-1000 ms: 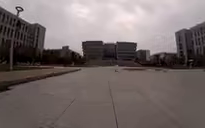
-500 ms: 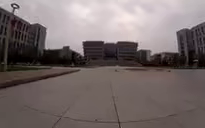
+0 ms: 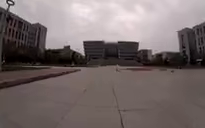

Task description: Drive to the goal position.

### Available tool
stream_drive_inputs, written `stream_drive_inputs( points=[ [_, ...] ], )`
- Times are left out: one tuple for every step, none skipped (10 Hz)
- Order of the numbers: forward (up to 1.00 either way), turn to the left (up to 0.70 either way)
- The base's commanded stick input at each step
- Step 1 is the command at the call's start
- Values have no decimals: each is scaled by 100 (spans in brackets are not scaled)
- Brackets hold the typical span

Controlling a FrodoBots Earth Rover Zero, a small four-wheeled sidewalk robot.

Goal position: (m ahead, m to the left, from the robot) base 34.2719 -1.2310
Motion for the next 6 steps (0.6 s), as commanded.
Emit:
stream_drive_inputs(
  points=[
    [100, 0],
    [100, 0],
    [100, 0],
    [100, 0],
    [100, 0],
    [100, 0]
  ],
)
